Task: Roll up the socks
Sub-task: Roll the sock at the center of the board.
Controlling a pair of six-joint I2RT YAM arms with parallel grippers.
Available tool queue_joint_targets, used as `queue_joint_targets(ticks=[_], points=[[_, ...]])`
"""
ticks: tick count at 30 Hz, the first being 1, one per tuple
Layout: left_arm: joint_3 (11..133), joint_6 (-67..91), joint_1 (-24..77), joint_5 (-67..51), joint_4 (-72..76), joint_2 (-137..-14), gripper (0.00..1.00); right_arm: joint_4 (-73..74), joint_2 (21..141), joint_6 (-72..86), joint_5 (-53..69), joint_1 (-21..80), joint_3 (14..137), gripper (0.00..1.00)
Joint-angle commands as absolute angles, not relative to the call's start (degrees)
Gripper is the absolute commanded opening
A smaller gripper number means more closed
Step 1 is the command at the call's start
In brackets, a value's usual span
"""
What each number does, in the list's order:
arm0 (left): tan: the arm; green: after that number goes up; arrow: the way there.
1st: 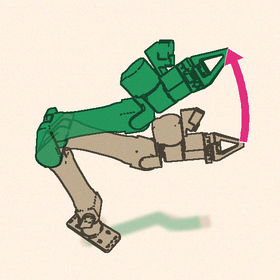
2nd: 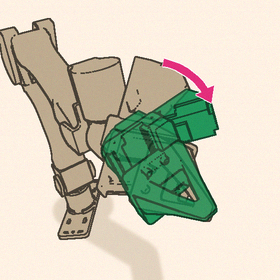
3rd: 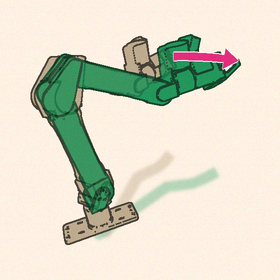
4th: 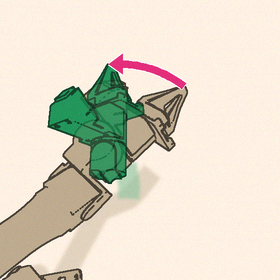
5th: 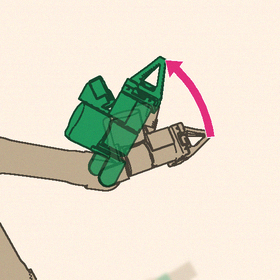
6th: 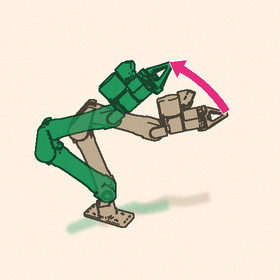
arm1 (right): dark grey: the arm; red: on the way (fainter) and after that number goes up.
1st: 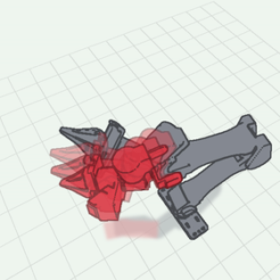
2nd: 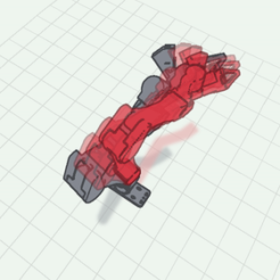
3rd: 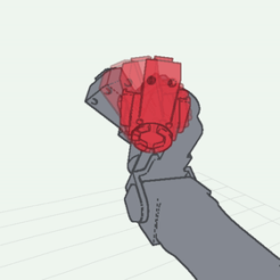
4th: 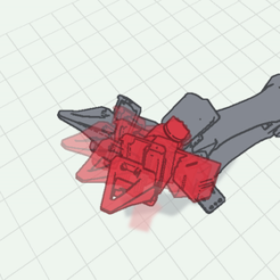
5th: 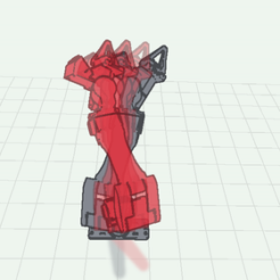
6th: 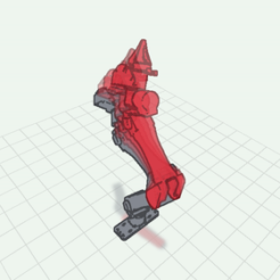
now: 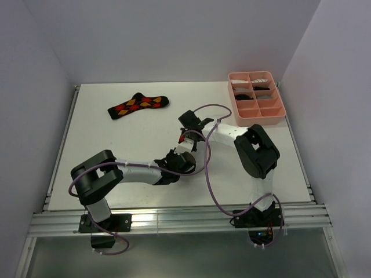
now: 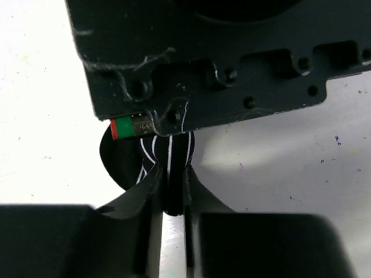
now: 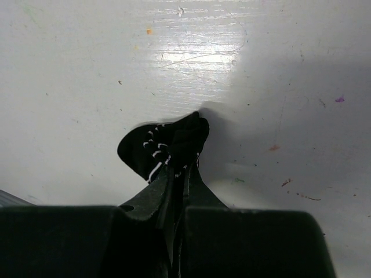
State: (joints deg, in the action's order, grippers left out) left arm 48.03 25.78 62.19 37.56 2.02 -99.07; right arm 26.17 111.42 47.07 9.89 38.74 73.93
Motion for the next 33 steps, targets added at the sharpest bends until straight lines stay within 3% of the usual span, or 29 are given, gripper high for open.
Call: queue_joint_targets(ticks=[1, 3, 6, 12, 16, 20, 33], points=[[49.49, 26.54, 62.49, 36.48, 0.53, -100.81, 0.12, 27.26, 112.24, 47.46, 9.84, 39.81, 72.69, 0.00], [48.78, 27.33, 62.40, 35.86, 0.18, -99.85, 0.01, 24.71, 111.01, 47.90, 10.37, 39.82, 71.11, 0.00], [47.56, 28.91, 61.88, 32.98, 0.18, -98.01, 0.01, 19.63, 108.55, 49.12, 11.60, 39.38, 68.22, 0.00], [42.99, 33.74, 55.74, 20.76, 2.01, -91.77, 0.01, 5.83, 101.79, 52.64, 14.06, 37.44, 60.22, 0.18], [39.29, 37.87, 49.41, 7.86, 5.36, -88.16, 0.01, 0.18, 97.22, 53.35, 11.96, 37.18, 55.99, 0.41], [37.36, 40.43, 44.22, 0.54, 6.94, -87.54, 0.01, -4.74, 94.14, 53.70, 10.90, 37.09, 52.57, 0.54], [30.68, 50.44, 32.26, -18.71, 18.45, -90.26, 0.01, -16.34, 95.80, 56.87, 12.30, 37.27, 45.35, 0.57]])
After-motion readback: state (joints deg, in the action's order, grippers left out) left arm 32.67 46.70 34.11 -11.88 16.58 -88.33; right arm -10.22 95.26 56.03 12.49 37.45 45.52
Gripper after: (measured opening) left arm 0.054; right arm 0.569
